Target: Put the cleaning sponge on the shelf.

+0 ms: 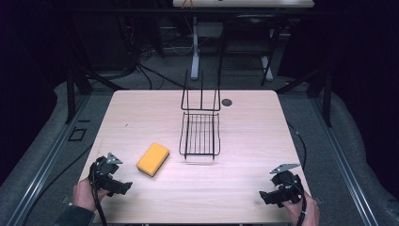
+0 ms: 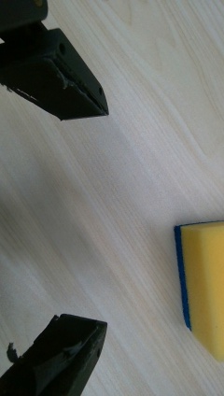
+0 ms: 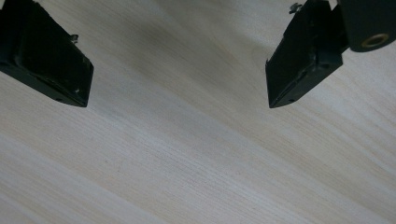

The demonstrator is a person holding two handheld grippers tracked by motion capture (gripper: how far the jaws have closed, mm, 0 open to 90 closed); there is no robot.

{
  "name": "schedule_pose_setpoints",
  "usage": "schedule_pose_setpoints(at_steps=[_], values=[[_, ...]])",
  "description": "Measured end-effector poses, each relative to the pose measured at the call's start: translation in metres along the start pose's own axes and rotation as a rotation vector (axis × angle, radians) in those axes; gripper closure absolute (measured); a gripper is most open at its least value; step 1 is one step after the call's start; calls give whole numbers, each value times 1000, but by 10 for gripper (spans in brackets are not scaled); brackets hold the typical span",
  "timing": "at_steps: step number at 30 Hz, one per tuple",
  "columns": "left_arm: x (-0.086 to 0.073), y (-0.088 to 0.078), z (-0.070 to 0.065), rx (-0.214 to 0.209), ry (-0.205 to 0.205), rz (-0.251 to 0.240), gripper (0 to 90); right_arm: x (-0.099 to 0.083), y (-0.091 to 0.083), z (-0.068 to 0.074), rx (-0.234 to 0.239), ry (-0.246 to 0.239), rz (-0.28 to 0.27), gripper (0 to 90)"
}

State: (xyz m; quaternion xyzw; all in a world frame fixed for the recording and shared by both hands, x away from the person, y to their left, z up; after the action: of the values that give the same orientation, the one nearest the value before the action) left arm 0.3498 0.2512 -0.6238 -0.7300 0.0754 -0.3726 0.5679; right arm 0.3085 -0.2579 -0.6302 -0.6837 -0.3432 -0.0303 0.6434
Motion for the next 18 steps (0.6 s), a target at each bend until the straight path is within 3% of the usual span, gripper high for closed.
schedule_pose_setpoints(at_steps=[7,12,18], values=[[4,-5,-2,25,6,8,3,0,0,-1,-5,-4,0,72],[10,-8,-7,-6,4,-1,2,1,1,-2,-11,1,-5,74],[21,-9,-11,-14,-5,-21,1,1,0,-1,-13,-7,3,76]])
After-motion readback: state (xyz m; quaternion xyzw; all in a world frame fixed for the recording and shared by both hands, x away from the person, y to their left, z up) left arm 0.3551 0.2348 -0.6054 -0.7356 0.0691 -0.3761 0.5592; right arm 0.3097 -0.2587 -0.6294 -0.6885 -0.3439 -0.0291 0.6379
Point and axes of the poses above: each handheld gripper's, and its own axes: y roughly forward along the jaws, x roughly out of its top, z roughly to its left, the point moved 10 cm from there along y, roughly forward along the jaws, and after that the axes turned 10 degrees about -x, right-handed, at the moved point
